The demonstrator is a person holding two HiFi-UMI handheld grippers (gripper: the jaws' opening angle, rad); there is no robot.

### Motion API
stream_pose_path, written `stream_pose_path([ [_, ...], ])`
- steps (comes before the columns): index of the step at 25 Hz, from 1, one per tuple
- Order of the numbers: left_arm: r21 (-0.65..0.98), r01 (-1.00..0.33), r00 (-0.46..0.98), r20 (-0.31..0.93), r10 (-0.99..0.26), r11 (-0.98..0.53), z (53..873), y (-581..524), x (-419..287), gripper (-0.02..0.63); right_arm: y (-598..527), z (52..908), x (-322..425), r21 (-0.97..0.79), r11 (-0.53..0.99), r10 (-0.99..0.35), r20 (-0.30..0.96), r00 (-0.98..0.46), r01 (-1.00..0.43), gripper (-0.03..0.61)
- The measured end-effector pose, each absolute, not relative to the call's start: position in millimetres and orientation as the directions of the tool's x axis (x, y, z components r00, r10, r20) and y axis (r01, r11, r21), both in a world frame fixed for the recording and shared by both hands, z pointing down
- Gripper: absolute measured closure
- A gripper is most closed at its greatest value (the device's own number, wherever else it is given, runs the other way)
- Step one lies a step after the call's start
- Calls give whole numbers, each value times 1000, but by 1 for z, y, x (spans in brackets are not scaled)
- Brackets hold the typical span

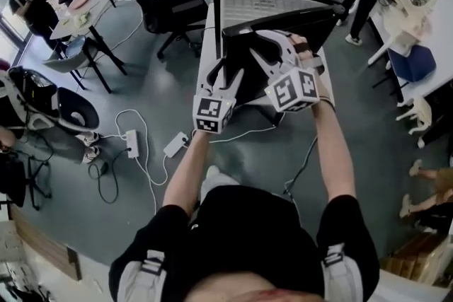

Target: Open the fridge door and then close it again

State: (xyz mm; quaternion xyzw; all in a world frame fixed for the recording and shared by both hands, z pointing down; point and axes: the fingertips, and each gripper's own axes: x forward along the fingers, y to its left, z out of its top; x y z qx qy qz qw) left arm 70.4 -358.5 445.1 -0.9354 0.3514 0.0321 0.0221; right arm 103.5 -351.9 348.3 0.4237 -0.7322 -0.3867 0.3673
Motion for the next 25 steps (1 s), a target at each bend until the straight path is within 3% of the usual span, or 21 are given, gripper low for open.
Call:
stream_pose_path([
  [11,-14,-801,597,-99,-796,-599,450,-212,113,396,-224,356,147,884,404,-800,217,-560,-234,476],
  [25,9,-725,686,-70,-724,-688,458,-82,219,396,-120,359,246,874,401,-823,213,-526,-274,479],
])
